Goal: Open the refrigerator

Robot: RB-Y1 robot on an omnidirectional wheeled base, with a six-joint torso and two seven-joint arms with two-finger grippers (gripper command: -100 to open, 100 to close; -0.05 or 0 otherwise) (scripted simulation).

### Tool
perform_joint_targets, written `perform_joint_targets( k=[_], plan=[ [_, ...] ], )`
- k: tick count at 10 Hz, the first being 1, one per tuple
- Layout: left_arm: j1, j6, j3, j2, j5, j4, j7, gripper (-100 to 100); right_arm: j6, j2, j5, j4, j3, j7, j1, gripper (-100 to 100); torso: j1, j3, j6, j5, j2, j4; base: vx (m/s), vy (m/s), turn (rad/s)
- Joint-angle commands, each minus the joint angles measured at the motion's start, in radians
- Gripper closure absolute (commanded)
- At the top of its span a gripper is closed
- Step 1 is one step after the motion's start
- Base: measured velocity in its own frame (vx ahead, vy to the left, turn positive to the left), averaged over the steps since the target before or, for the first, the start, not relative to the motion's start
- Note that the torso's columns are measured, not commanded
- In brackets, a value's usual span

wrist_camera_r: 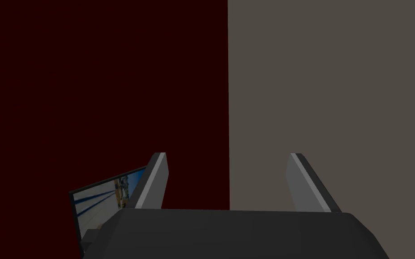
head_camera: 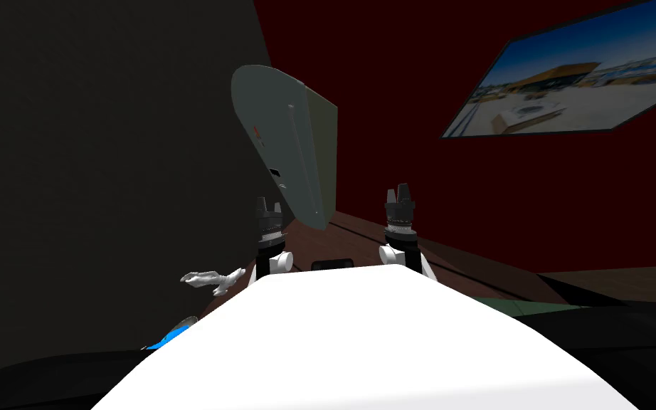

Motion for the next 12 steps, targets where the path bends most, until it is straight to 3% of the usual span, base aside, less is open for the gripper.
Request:
perform_joint_targets(
  k=[1,9,10,12],
  plan=[
    [0.0,0.0,0.0,0.0,0.0,0.0,0.0,0,0.0,0.0,0.0,0.0,0.0,0.0,0.0,0,0.0,-0.082,0.0,0.0,0.04,0.041,0.0,0.0,0.0],
    [0.0,0.0,0.0,0.0,0.0,0.0,0.0,0,0.0,0.0,0.0,0.0,0.0,0.0,0.0,0,0.0,-1.234,0.0,0.0,0.618,0.617,0.0,0.0,0.0],
    [-0.002,0.0,0.004,0.05,0.006,0.006,0.002,-100,0.0,0.0,0.0,0.0,0.0,0.0,0.0,0,0.0,-1.382,0.0,0.0,0.691,0.691,0.036,-0.023,0.031],
    [-0.005,0.001,0.013,0.107,0.018,0.021,0.007,-100,0.0,0.0,0.0,0.0,0.0,0.0,0.0,0,-0.002,-1.472,0.0,0.0,0.731,0.733,0.084,-0.051,0.046]
  ],
)
